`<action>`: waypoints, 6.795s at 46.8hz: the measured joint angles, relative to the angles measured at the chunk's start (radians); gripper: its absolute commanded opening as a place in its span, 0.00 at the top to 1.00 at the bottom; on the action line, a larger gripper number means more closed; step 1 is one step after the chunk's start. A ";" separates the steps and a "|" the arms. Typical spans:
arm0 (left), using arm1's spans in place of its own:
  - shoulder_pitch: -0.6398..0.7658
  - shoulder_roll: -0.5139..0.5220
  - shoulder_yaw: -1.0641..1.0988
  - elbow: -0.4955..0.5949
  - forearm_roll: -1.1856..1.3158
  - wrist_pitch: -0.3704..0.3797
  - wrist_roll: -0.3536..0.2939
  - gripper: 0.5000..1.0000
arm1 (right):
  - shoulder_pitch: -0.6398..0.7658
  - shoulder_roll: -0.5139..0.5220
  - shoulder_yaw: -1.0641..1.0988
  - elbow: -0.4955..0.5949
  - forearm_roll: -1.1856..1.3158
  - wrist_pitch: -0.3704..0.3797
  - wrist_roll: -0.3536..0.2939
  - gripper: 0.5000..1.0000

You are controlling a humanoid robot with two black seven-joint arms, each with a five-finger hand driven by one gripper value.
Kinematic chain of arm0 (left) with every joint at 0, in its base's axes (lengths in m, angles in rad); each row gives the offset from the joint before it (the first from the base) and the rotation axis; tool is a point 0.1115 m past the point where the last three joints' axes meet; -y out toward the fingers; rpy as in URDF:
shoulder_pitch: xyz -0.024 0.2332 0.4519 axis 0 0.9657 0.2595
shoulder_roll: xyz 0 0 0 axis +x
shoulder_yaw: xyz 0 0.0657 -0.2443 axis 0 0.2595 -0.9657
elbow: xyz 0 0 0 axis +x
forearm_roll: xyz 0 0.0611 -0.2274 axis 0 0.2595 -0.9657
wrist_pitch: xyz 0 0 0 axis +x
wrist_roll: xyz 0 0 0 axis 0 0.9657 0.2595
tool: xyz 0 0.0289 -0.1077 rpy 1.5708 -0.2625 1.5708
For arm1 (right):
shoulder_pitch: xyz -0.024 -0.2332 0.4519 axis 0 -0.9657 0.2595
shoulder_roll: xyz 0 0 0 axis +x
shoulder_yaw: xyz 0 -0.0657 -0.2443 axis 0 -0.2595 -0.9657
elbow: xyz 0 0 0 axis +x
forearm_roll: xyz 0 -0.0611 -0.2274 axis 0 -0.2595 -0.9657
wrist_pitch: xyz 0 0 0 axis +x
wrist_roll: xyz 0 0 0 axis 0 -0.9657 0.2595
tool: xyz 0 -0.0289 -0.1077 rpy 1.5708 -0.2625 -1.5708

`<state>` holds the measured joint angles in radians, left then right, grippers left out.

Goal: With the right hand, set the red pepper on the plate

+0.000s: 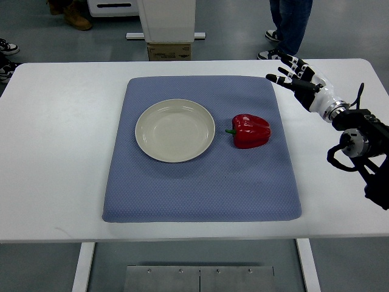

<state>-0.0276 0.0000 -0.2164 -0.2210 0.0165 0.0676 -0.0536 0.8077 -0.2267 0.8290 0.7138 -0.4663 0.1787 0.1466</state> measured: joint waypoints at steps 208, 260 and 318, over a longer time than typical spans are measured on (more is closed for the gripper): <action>0.000 0.000 0.000 0.000 0.000 0.000 0.000 0.00 | 0.440 0.047 -0.842 0.050 -0.388 -0.105 0.088 1.00; 0.000 0.000 0.000 0.000 0.000 0.000 0.000 0.00 | 0.390 0.227 -0.817 0.038 -0.345 -0.117 0.044 1.00; 0.000 0.000 0.000 0.000 0.000 0.000 0.000 0.00 | 0.367 0.227 -0.811 0.024 -0.345 -0.153 0.036 0.00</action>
<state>-0.0276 0.0000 -0.2162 -0.2209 0.0166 0.0675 -0.0538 1.1743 0.0000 0.0179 0.7378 -0.8113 0.0259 0.1822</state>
